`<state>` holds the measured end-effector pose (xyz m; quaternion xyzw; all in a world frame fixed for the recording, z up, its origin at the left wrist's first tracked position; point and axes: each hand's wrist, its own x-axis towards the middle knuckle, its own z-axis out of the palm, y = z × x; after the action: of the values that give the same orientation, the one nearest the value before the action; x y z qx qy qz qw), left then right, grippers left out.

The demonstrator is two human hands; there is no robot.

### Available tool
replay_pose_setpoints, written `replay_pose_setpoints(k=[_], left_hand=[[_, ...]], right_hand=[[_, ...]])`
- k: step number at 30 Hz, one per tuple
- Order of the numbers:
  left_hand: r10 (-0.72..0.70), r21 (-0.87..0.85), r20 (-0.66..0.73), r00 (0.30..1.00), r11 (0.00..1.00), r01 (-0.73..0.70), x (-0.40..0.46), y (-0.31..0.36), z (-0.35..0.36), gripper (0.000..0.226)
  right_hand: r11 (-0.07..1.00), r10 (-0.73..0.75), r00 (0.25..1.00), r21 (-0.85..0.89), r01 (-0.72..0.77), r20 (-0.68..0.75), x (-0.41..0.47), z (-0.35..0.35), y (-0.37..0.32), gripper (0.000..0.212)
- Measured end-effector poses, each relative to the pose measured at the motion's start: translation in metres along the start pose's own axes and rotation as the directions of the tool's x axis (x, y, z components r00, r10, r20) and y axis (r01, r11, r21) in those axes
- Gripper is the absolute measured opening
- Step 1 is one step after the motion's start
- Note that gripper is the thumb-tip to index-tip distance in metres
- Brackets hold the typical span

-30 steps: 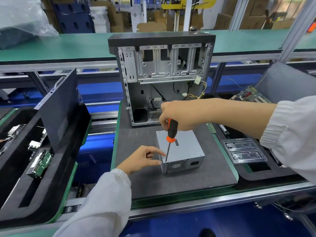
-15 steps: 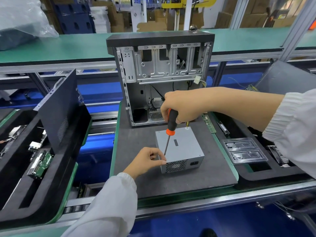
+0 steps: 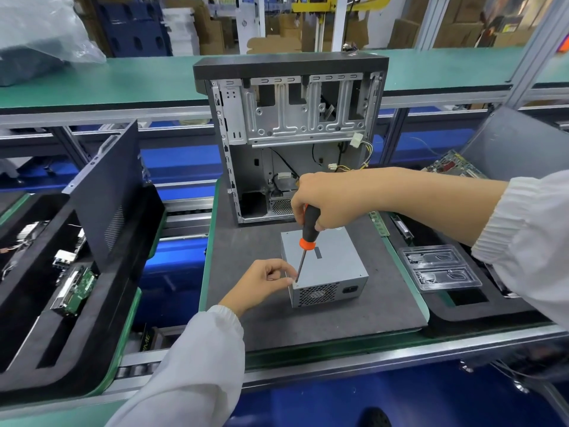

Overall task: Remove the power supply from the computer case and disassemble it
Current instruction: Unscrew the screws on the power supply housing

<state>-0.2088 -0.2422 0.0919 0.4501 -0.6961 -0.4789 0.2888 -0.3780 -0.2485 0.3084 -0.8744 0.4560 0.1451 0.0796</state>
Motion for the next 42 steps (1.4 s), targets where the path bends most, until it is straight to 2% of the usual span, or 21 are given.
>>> replay_pose_setpoints(k=[5, 27, 36, 42], left_hand=[[0.002, 0.007, 0.07, 0.998, 1.0, -0.002, -0.0026, 0.0011, 0.0008, 0.019], [-0.001, 0.022, 0.07, 0.998, 1.0, 0.0, -0.0037, -0.0002, 0.0065, 0.019], [-0.007, -0.021, 0.091, 0.996, 1.0, 0.009, -0.0029, -0.0022, 0.0075, 0.02], [-0.015, -0.026, 0.091, 0.996, 1.0, 0.017, -0.0043, -0.0011, 0.006, 0.021]], right_hand=[[1.0, -0.003, 1.0, -0.002, 0.003, 0.007, 0.0031, 0.0044, -0.0011, 0.026], [1.0, -0.003, 1.0, -0.005, 0.003, -0.001, 0.0014, 0.0063, -0.0069, 0.027], [0.999, -0.001, 1.0, -0.032, 0.002, 0.03, 0.0027, 0.0066, -0.0069, 0.028], [0.998, -0.034, 0.999, -0.055, 0.033, -0.009, 0.001, 0.0083, -0.0085, 0.027]])
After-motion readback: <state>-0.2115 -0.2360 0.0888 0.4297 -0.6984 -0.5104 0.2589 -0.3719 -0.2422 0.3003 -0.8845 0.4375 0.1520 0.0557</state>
